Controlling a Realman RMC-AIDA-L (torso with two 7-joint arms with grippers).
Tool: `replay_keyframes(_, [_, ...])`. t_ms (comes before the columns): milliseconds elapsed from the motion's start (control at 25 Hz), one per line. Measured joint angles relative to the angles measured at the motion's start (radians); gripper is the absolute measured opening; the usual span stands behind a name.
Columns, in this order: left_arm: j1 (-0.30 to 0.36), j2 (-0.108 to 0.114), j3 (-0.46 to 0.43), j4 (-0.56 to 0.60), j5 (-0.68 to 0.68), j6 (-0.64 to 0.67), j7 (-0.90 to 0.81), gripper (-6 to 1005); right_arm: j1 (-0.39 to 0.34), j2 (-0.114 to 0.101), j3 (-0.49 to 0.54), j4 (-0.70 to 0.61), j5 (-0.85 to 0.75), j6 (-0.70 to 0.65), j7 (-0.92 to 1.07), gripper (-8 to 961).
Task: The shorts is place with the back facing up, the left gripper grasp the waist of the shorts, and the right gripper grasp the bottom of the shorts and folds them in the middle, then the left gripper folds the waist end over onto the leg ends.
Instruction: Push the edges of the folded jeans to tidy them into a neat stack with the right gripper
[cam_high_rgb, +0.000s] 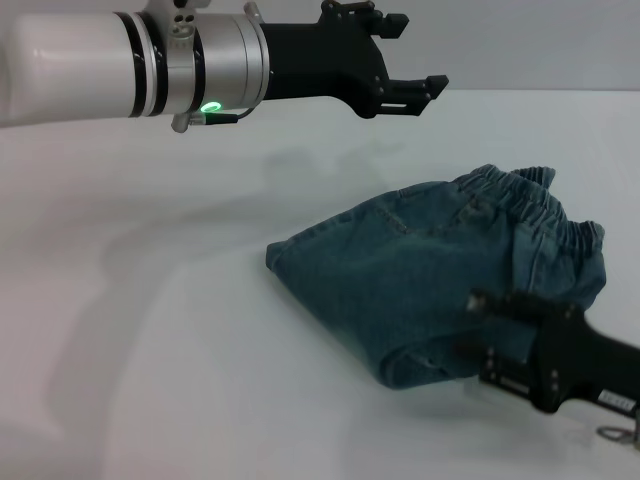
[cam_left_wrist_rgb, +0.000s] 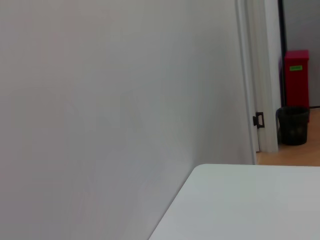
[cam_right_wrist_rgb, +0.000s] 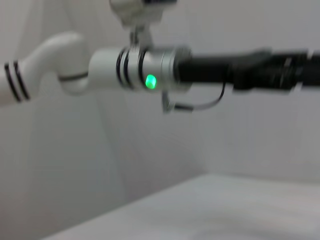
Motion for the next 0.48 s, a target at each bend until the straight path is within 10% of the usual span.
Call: replay_keyframes(480, [-0.002,-0.003,0.009,-0.003,0.0,-0.017,0.001,797,0.041,0.004,0.0,0.015,-0.175,0.079,0.089,567])
